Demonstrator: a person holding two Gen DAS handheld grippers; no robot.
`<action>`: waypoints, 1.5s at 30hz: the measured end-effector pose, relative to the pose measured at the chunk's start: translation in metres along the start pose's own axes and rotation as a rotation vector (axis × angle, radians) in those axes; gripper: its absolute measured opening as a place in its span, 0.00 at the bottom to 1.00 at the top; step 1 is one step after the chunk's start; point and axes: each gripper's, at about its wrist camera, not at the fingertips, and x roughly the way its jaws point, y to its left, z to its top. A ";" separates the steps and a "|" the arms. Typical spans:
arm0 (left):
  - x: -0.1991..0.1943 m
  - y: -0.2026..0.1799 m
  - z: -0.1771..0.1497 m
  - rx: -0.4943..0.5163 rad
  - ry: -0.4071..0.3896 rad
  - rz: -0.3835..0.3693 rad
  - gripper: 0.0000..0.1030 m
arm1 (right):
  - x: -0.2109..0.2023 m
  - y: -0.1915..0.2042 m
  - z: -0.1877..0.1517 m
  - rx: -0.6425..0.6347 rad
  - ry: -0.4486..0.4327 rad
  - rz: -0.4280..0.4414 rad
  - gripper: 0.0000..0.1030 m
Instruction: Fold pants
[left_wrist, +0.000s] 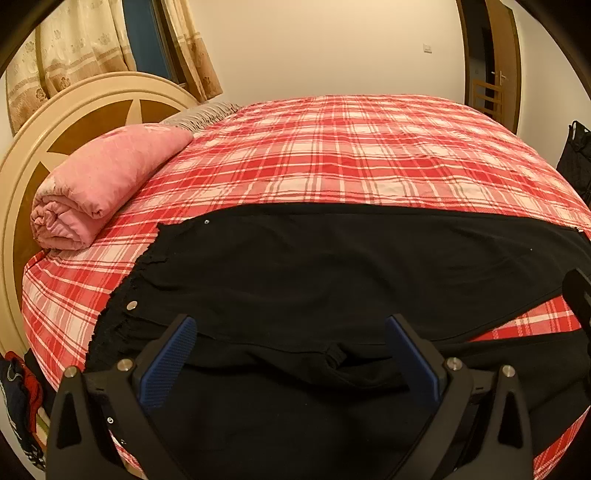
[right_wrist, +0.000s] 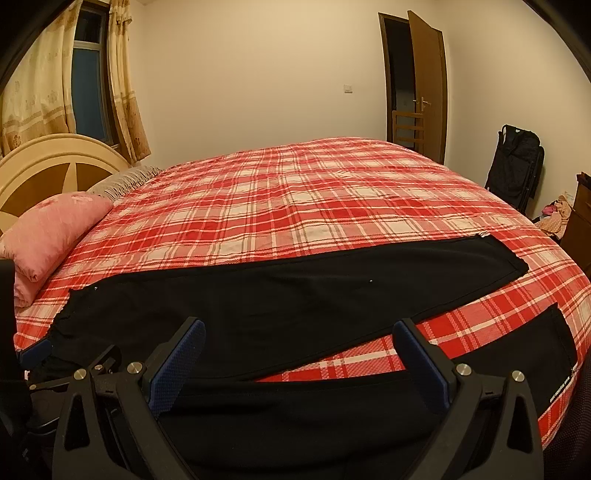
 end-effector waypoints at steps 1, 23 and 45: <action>0.001 0.000 0.000 -0.001 0.002 -0.001 1.00 | 0.001 0.000 0.000 0.001 0.003 0.000 0.99; 0.036 0.031 0.022 -0.020 0.037 -0.028 1.00 | 0.069 0.027 0.042 -0.189 0.075 0.080 0.99; 0.163 0.119 0.046 -0.139 0.178 0.102 1.00 | 0.267 0.106 0.055 -0.533 0.410 0.413 0.79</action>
